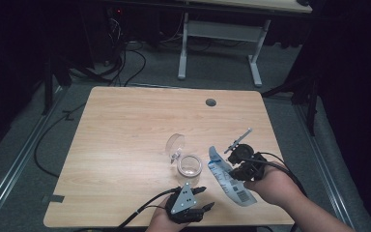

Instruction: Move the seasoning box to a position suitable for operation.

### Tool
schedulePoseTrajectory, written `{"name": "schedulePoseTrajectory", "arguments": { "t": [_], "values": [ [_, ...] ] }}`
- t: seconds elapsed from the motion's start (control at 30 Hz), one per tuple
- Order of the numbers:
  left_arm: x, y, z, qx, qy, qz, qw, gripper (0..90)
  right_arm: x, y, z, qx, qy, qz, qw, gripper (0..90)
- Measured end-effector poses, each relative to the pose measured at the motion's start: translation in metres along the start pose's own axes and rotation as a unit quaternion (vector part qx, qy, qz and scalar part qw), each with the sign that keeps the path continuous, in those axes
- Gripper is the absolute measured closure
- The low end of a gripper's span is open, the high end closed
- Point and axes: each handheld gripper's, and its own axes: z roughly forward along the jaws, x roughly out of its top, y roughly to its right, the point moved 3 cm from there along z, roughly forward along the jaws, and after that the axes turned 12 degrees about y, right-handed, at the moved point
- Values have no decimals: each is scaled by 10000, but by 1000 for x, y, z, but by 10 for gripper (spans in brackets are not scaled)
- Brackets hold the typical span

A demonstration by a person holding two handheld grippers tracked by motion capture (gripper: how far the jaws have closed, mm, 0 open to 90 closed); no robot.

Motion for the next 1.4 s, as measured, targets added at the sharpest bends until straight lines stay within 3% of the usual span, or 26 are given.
{"name": "schedulePoseTrajectory", "arguments": {
  "t": [0.53,0.83,1.4],
  "values": [
    [-5,4,9,-131,28,-1,9999,391,11,-14,2,163,-4,-54,9999,900],
    [-7,7,16,-233,25,-123,9996,374,19,-24,0,171,34,-120,9998,900],
    [1,14,32,-294,115,-142,9994,347,32,-39,-4,217,145,-167,9995,900]
  ]
}}
